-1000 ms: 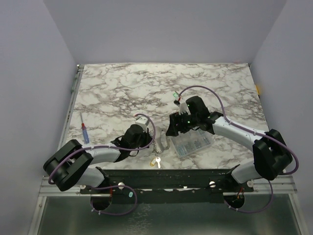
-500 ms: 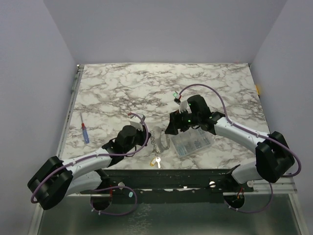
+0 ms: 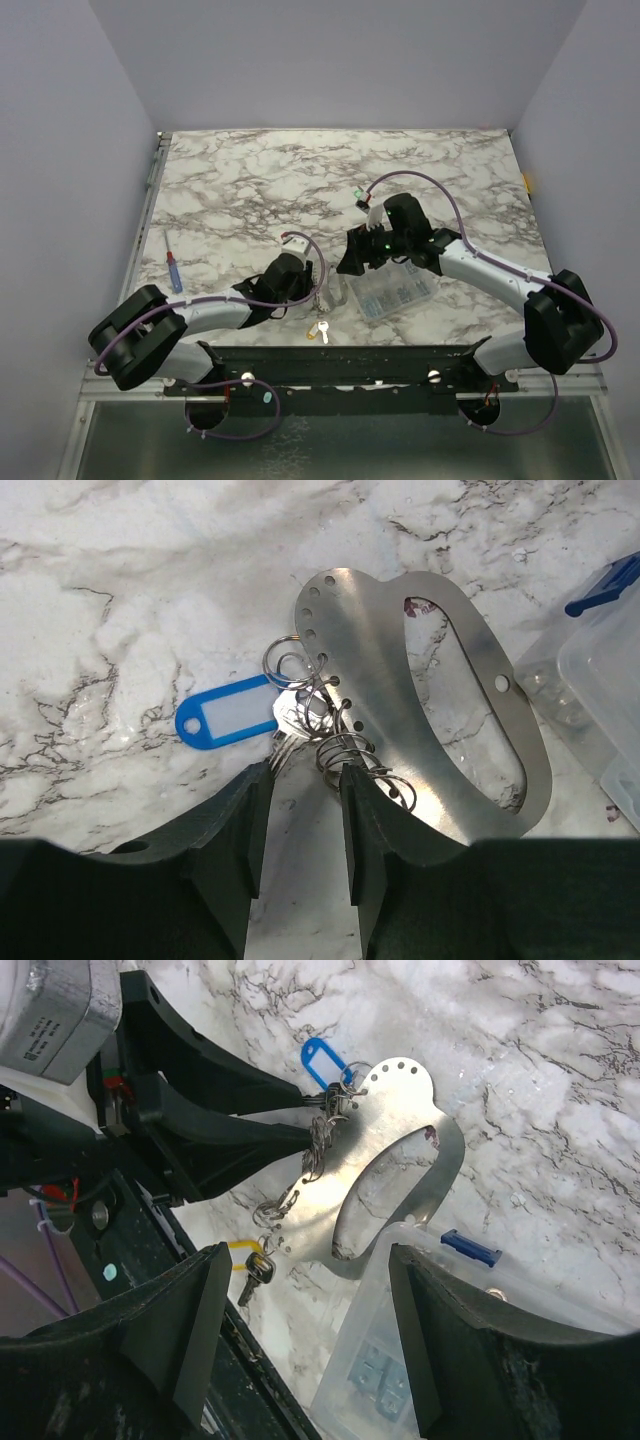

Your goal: Put the keys on the keyring

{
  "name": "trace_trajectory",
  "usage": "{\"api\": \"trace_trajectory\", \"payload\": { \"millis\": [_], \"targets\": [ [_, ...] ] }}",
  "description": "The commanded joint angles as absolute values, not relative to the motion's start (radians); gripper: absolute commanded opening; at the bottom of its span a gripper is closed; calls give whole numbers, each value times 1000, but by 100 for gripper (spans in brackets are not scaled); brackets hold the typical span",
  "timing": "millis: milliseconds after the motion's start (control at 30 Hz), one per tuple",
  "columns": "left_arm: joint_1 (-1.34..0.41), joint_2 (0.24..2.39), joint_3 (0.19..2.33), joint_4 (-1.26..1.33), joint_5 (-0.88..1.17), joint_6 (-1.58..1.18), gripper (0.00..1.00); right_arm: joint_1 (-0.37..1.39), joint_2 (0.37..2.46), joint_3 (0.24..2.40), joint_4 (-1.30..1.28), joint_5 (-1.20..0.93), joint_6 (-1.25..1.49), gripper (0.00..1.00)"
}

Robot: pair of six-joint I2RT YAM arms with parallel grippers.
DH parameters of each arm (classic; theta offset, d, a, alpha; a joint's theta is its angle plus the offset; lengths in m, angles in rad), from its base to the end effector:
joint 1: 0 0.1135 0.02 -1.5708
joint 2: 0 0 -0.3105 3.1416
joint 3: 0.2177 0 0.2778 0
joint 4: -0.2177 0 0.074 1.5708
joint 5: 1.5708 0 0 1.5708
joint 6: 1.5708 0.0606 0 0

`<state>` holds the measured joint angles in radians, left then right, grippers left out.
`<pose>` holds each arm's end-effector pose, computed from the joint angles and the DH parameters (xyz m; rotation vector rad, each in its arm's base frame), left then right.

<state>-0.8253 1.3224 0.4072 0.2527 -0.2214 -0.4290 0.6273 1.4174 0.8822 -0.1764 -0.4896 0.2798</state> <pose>0.1872 -0.1831 0.1542 0.3229 2.2276 -0.4416 0.2529 0.2185 0.2504 -0.6800 2.2980 1.0126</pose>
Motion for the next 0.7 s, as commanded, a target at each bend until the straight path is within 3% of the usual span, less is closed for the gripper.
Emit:
{"api": "trace_trajectory", "payload": {
  "millis": [0, 267, 400, 667],
  "targets": [
    [-844, 1362, 430, 256, -286, -424, 40, 632, 1386, 881, -164, -515, 270, 73],
    [-890, 1391, 442, 255, -321, -402, 40, 633, 1393, 882, -163, -518, 264, 73],
    [-953, 1416, 459, 210, -451, -407, 30, 634, 1394, 880, -160, -522, 261, 73],
    [-953, 1444, 456, 264, -400, -452, 24, 633, 1392, 879, -158, -528, 262, 73]
  ]
}}
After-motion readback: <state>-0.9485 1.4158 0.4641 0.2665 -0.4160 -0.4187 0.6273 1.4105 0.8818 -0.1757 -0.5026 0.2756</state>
